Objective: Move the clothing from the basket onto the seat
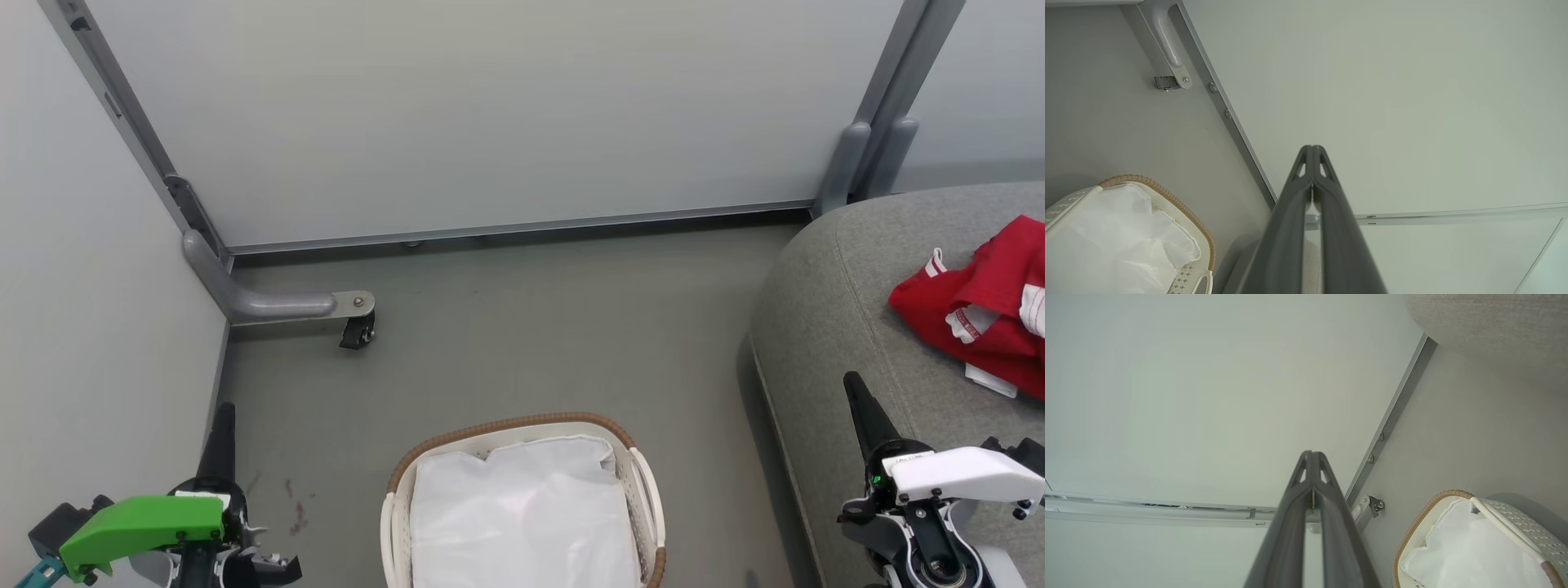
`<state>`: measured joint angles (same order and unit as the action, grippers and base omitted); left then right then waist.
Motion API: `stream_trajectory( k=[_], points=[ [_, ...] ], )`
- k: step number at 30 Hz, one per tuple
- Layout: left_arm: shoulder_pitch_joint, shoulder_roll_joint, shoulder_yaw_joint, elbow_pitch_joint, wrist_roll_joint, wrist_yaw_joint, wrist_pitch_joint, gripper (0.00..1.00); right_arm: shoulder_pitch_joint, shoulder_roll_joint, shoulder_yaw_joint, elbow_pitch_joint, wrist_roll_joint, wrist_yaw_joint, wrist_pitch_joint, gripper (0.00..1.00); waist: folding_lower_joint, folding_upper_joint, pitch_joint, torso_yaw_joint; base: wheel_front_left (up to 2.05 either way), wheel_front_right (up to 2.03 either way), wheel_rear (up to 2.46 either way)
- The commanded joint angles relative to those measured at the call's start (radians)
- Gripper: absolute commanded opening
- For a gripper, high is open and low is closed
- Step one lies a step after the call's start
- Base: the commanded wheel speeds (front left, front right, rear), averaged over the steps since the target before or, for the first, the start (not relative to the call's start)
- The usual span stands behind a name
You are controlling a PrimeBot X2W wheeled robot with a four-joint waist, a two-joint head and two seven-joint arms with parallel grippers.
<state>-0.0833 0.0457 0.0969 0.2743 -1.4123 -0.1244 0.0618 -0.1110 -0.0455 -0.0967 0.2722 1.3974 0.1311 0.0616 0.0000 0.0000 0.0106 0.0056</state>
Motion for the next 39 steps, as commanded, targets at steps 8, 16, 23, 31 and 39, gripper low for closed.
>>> stream_trajectory(
  k=[8, 16, 23, 31, 39],
  points=[
    [-0.025, 0.007, 0.01, -0.015, -0.076, -0.007, 0.021, 0.0, 0.003, -0.006, -0.009, -0.015, 0.081, 0.0, 0.021, 0.0, 0.0, 0.0, -0.002, -0.002, 0.0, 0.0, 0.0],
    [-0.028, 0.007, 0.014, -0.023, -0.131, -0.008, 0.036, 0.0, 0.004, -0.007, -0.014, -0.022, 0.141, -0.001, 0.037, 0.0, 0.0, 0.0, -0.004, -0.003, 0.0, 0.0, 0.0],
    [-0.032, 0.007, 0.018, -0.029, -0.177, -0.009, 0.049, 0.0, 0.005, -0.007, -0.017, -0.027, 0.191, 0.0, 0.049, 0.0, 0.0, 0.0, -0.006, -0.005, 0.0, 0.0, 0.0],
    [-0.031, 0.007, 0.019, -0.031, -0.202, -0.009, 0.057, 0.0, 0.005, -0.007, -0.019, -0.03, 0.217, -0.001, 0.056, 0.0, 0.0, 0.0, -0.008, -0.006, 0.0, 0.0, 0.0],
    [-0.031, 0.007, 0.019, -0.031, -0.202, -0.009, 0.057, 0.0, 0.005, -0.007, -0.019, -0.03, 0.217, -0.001, 0.056, 0.0, 0.0, 0.0, -0.008, -0.006, 0.0, 0.0, 0.0]
  ],
)
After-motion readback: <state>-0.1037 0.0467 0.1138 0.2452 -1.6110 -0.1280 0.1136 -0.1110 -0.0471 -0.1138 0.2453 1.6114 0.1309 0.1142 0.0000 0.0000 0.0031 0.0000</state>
